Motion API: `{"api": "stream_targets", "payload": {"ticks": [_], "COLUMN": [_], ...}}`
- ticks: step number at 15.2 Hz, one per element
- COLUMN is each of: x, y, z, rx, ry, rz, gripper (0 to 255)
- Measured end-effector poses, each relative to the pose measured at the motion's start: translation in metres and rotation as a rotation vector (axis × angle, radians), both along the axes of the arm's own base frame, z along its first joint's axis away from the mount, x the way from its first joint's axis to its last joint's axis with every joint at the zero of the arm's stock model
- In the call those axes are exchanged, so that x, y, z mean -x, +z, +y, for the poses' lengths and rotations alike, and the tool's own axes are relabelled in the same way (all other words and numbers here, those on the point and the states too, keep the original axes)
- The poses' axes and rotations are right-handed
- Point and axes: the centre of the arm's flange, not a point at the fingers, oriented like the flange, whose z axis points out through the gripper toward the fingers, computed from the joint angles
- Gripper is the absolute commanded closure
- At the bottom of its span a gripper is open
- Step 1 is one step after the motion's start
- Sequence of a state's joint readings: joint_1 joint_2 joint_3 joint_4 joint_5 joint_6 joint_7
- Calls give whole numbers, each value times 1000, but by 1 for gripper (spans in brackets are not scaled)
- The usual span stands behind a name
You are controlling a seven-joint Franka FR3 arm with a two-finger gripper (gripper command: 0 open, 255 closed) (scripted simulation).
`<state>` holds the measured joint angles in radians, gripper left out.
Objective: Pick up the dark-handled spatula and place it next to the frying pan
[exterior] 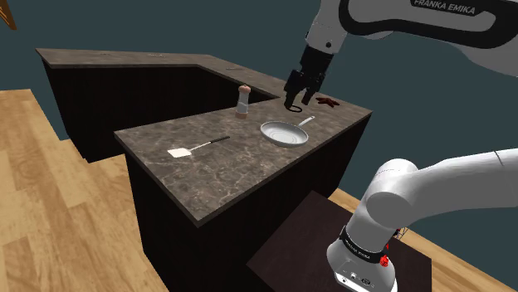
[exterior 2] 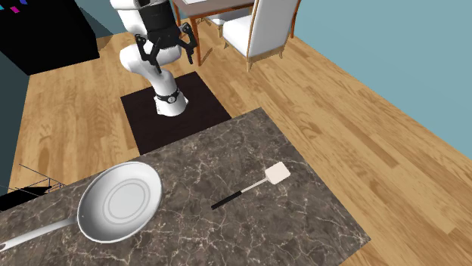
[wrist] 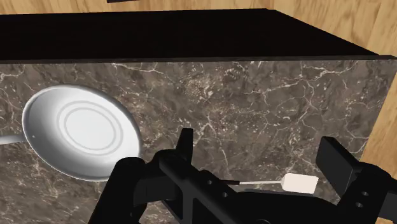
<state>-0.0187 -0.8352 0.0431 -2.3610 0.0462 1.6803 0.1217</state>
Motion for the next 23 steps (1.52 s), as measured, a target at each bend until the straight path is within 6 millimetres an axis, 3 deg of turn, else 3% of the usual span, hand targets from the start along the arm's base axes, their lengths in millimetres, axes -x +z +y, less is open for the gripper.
{"api": "stream_targets", "payload": {"ticks": [3,7,18,23], "x": [-10,-40,-158,-219], "y": [-7,-32,-107,-141], "z": [10,47,106,113], "rx": [-1,-5,-20,-29], "ry": [-51,-216,-707,-932], "rz": [3,14,41,54], "gripper": [0,0,0,0]}}
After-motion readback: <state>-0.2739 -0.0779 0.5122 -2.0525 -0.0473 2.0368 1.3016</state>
